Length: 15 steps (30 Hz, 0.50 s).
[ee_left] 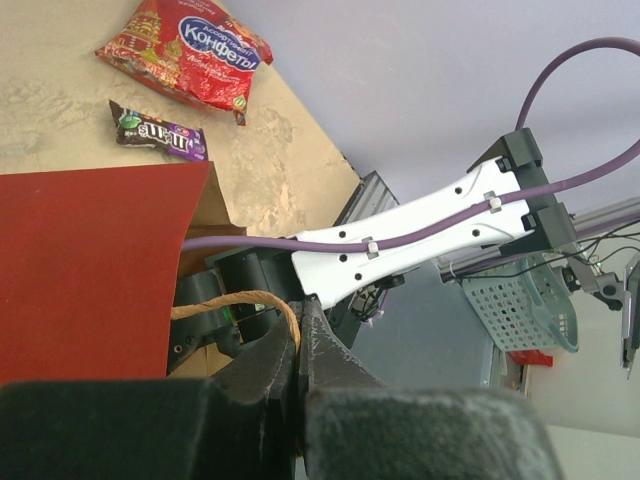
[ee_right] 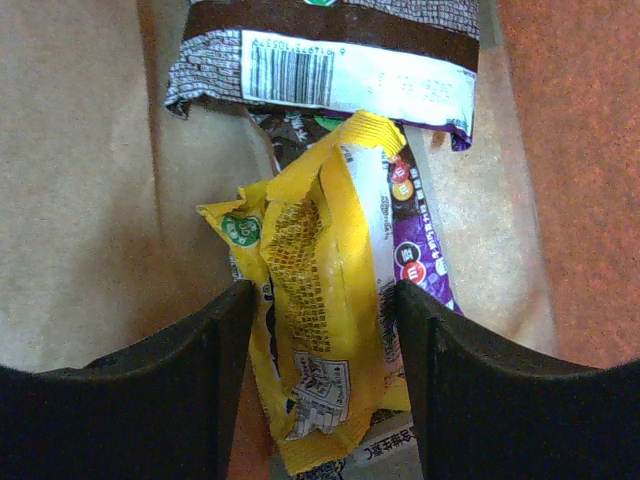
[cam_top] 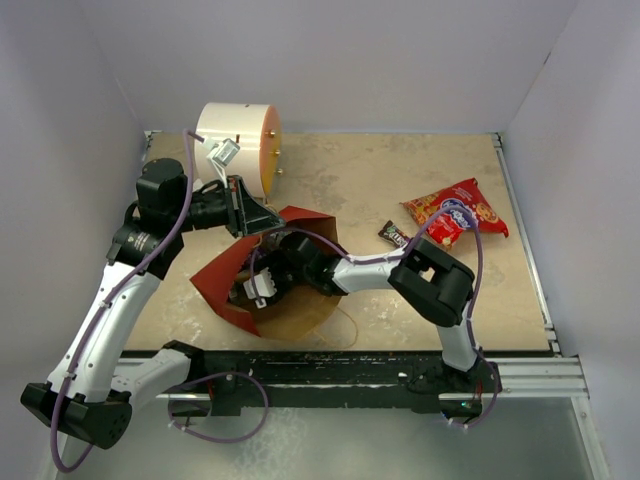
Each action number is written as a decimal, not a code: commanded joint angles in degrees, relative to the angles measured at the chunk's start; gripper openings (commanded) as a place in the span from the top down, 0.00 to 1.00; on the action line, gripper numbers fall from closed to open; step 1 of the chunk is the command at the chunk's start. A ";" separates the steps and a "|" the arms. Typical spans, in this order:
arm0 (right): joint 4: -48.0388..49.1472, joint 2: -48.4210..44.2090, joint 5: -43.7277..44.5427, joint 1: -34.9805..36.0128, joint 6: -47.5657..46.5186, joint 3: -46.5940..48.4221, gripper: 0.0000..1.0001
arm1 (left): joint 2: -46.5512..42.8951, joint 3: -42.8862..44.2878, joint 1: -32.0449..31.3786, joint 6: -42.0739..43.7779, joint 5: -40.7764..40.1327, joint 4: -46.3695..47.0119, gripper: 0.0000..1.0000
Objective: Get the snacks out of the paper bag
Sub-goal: Take out the snack from the paper bag.
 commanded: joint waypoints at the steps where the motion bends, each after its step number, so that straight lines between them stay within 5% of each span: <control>1: 3.88 0.38 0.75 -0.80 1.09 2.78 0.41 | -0.69 2.53 0.21 1.98 1.03 0.99 1.00; 9: 5.04 0.27 0.93 -1.43 2.12 2.51 0.64 | -0.89 2.97 0.21 3.21 -0.48 -1.16 1.00; 15: 4.53 -1.42 0.71 -1.53 1.74 1.87 0.69 | -0.87 2.90 0.20 3.34 -1.93 -1.48 1.00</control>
